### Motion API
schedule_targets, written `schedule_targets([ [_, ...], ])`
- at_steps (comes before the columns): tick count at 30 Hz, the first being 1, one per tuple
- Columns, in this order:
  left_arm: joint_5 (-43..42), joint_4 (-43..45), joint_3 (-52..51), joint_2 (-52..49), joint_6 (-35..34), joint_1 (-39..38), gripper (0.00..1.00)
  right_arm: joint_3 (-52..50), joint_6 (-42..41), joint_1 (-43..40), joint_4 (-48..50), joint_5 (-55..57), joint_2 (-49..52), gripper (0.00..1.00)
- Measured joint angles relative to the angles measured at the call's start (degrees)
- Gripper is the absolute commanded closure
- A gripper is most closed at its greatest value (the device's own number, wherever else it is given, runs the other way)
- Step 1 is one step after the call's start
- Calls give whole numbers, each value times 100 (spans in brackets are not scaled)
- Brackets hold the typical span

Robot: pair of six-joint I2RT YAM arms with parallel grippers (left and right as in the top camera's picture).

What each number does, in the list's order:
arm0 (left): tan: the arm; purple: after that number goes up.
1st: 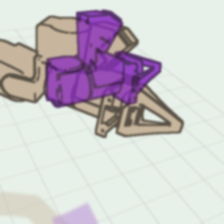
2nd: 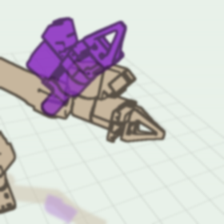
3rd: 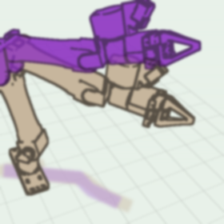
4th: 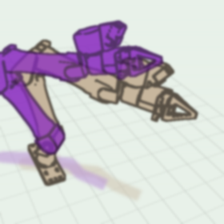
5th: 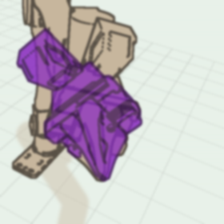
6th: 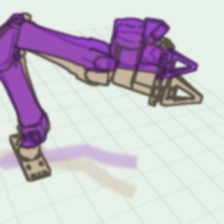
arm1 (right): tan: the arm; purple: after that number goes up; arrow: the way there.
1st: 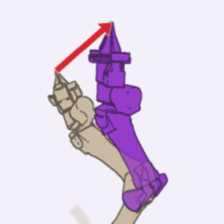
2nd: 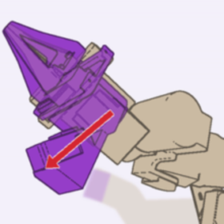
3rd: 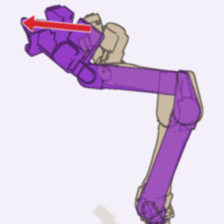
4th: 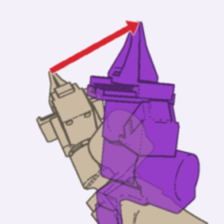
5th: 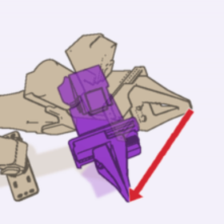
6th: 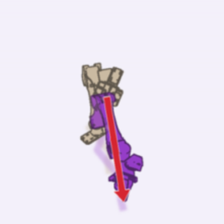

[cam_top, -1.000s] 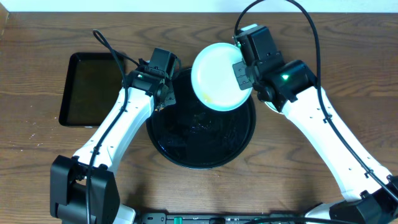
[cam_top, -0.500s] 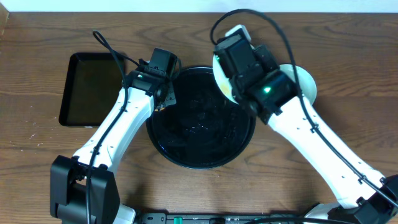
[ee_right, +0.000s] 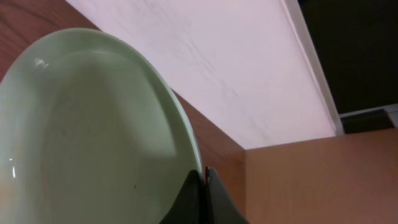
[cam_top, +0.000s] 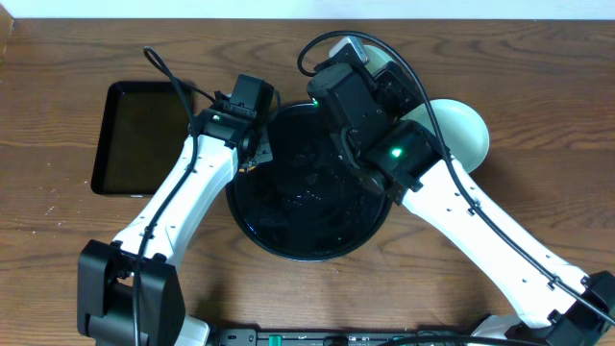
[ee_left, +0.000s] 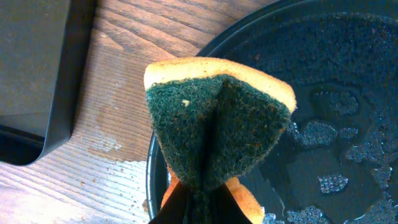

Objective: Clean dirty plates on tray and stack at the side
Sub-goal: 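Tilt and lift the green plate off the tray with the right gripper, then carry the green plate right and lower it onto the plate stack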

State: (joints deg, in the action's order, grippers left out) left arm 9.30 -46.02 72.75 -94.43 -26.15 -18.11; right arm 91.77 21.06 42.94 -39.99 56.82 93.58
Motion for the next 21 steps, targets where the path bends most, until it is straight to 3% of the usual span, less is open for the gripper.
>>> schedule_targets([
  [21, 0, -2, 0, -87, -24, 0, 92, 0, 216, 0, 50, 136, 0, 99],
])
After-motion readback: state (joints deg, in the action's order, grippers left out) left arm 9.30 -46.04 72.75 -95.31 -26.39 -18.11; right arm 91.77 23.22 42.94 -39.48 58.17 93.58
